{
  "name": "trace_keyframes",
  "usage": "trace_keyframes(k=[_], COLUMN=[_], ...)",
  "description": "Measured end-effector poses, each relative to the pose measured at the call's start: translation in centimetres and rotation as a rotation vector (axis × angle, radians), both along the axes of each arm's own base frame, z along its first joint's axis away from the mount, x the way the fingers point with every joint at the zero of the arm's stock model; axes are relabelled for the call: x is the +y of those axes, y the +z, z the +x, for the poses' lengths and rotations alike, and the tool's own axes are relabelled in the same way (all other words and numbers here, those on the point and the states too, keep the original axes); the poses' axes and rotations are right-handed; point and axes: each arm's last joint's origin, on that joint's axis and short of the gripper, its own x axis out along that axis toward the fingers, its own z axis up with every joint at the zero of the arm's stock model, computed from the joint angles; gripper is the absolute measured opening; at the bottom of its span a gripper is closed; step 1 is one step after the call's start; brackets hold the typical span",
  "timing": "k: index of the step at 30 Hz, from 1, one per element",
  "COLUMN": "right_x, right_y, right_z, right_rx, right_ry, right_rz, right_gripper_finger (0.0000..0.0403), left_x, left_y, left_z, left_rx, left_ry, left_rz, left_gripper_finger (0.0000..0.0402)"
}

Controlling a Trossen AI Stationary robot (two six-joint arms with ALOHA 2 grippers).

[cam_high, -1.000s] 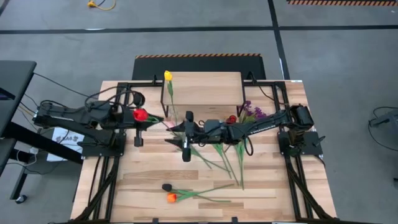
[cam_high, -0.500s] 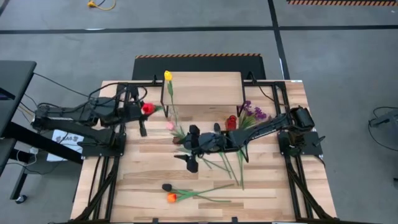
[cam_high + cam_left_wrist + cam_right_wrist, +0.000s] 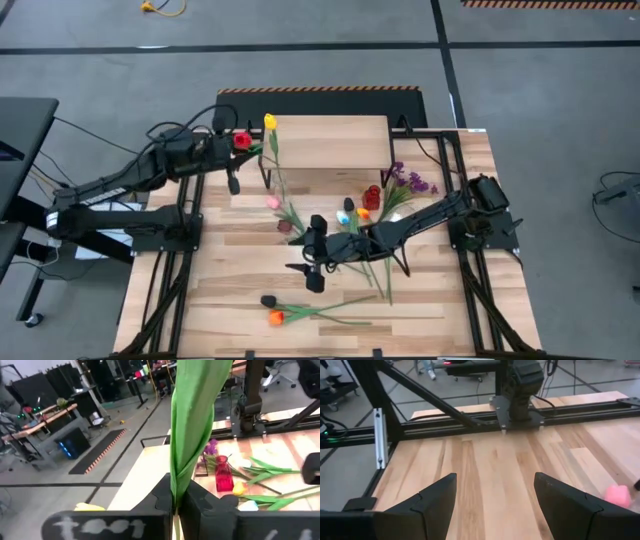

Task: Pick and place flowers into a vace then onto a shelf
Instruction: Put the red flower into the transparent vase

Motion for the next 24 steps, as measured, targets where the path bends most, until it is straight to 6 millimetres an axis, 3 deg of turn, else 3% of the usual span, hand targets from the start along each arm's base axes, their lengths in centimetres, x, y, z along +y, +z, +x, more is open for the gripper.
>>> trace_keyframes(k=[14,24], right_x=[0.8,0.8], right_y=[0.0,0.0], right_z=[-0.3,-0.3], right_rx=[-0.005,-0.002], right_ry=[-0.016,-0.016], right_rz=[-0.017,-0.019], right_gripper_finger=[0.0260,0.0260], left_x=[0.7,1.0], left_y=[-1.3,-1.5], left_z=[0.7,1.3], left_rx=[0.088,0.060], left_ry=[-0.022,0.008], left_rz=[-0.091,-0.179], left_gripper_finger=[0.0000,0.0000])
